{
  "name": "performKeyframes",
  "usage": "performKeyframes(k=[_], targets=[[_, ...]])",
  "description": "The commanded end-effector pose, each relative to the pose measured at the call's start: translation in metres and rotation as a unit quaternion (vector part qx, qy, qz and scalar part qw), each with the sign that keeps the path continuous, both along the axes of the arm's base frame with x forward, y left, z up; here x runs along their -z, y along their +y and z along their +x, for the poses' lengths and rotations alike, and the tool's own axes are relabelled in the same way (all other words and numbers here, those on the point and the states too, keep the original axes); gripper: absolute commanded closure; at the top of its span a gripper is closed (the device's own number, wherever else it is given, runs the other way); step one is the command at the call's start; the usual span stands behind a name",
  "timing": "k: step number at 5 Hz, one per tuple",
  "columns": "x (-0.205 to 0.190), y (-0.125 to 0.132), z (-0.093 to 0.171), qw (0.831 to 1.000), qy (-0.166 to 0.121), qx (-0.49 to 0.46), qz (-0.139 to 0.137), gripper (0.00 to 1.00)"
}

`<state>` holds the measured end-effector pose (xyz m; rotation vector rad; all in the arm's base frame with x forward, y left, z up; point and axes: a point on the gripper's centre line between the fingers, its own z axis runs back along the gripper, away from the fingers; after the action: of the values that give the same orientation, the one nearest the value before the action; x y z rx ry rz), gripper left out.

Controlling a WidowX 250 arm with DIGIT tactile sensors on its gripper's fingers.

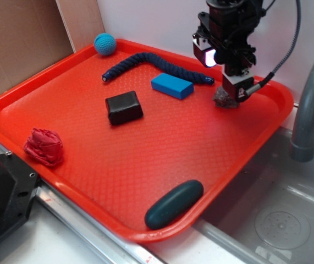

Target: Grab the rock.

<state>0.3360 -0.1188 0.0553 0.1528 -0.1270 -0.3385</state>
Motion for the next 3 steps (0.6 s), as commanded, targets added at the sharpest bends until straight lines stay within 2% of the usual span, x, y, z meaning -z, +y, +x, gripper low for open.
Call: performKeyframes(k=[1,2,3], targets=[[0.014,0.000,0.016,1.000,0.010,-0.001,-0.012,0.00],[0.015,-0.003,0.015,0.999,0.009,0.014,-0.033,1.00],[-0.014,0.011,-0.005,0.999,0.006,0.011,-0.051,1.00]])
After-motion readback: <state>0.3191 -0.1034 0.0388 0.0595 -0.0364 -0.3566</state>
